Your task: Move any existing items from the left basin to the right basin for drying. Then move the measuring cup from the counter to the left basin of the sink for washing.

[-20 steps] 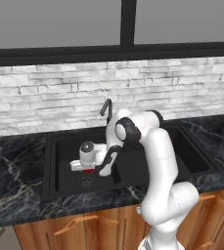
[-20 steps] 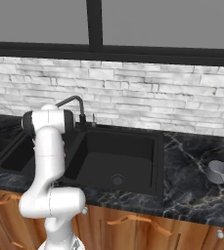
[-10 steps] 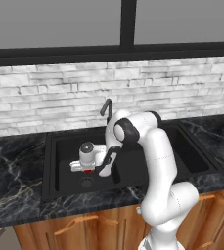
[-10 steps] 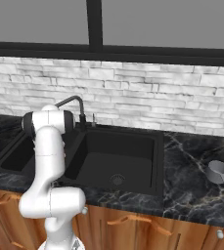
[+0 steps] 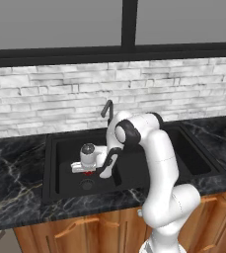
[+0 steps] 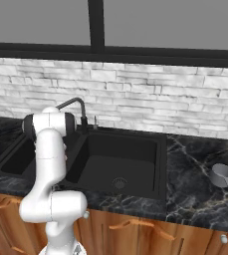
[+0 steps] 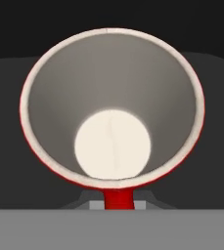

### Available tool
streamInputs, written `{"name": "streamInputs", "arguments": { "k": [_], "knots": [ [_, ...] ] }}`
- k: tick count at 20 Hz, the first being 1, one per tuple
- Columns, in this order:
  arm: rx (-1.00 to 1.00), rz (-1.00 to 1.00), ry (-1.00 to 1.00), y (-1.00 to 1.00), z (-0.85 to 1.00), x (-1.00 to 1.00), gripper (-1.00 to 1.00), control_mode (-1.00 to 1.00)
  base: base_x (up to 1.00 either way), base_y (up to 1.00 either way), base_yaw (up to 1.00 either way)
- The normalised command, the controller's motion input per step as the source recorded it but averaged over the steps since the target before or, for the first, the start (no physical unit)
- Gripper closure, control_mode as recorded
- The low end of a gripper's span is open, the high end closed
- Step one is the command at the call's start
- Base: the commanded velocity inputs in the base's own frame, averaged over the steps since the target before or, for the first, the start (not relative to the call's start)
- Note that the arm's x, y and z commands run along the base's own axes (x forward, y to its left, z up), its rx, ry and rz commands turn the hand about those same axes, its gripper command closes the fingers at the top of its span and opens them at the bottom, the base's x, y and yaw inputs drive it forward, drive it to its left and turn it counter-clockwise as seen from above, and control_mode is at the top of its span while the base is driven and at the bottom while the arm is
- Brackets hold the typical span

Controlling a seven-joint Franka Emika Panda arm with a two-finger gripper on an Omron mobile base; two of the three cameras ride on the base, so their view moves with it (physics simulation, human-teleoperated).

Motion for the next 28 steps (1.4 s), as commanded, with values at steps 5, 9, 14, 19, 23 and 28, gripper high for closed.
{"name": "streamInputs", "arguments": {
  "k": [5, 9, 14, 19, 23, 28],
  "knots": [
    [-0.01, 0.0, 0.0, 0.06, 0.0, 0.0, 1.0, -1.0, 0.0, 0.0, 0.0],
    [-0.01, -0.02, 0.0, 0.03, 0.0, 0.0, 1.0, -1.0, 0.0, 0.0, 0.0],
    [0.0, -0.03, 0.0, 0.02, 0.03, 0.0, 1.0, -1.0, 0.0, 0.0, 0.0],
    [0.0, -0.06, 0.0, 0.01, 0.17, 0.0, 1.0, -1.0, 0.0, 0.0, 0.0],
    [0.0, -0.07, 0.0, 0.0, 0.26, 0.0, 1.0, -1.0, 0.0, 0.0, 0.0],
    [0.0, -0.04, 0.01, 0.0, 0.32, 0.0, 1.0, -1.0, 0.0, 0.0, 0.0]
  ]
}}
